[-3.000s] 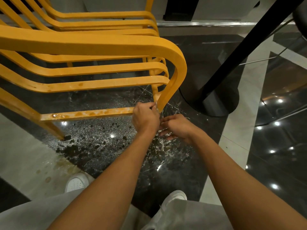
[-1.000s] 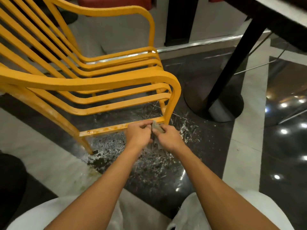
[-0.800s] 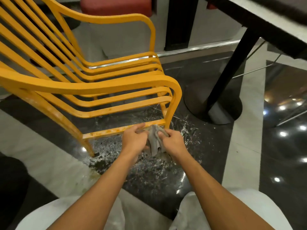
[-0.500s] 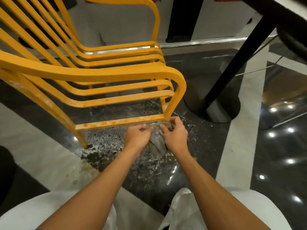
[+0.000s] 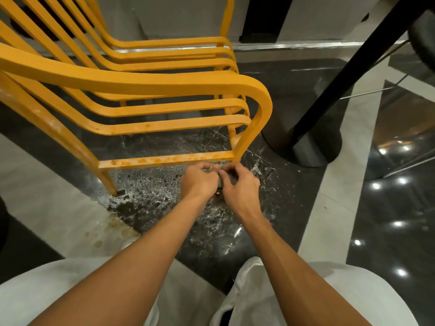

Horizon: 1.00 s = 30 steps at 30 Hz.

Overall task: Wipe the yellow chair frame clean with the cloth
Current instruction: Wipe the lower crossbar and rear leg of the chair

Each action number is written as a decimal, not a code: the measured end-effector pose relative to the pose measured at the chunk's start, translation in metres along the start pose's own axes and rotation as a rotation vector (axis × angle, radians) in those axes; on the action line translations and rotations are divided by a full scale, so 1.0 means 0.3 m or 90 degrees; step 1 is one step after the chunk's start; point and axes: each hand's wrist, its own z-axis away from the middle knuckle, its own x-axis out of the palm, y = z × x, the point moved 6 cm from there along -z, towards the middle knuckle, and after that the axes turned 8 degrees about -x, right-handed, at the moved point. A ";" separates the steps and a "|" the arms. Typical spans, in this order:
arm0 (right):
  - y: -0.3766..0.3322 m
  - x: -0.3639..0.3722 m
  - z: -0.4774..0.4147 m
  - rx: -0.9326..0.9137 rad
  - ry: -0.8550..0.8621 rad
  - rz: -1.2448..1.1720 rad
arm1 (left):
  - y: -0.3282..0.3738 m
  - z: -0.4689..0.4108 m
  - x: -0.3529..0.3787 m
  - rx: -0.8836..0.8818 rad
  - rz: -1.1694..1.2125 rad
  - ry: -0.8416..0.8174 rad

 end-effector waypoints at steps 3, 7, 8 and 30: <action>0.024 0.007 0.006 0.079 -0.010 -0.059 | -0.007 0.005 0.017 -0.035 0.089 -0.069; 0.059 0.022 -0.008 0.138 -0.014 -0.098 | -0.004 0.033 0.029 -0.123 0.227 -0.197; 0.060 0.025 -0.010 0.137 -0.012 -0.095 | -0.006 0.034 0.028 -0.133 0.232 -0.215; 0.191 0.213 -0.196 0.010 0.180 0.159 | 0.049 -0.255 -0.040 0.407 -0.435 0.096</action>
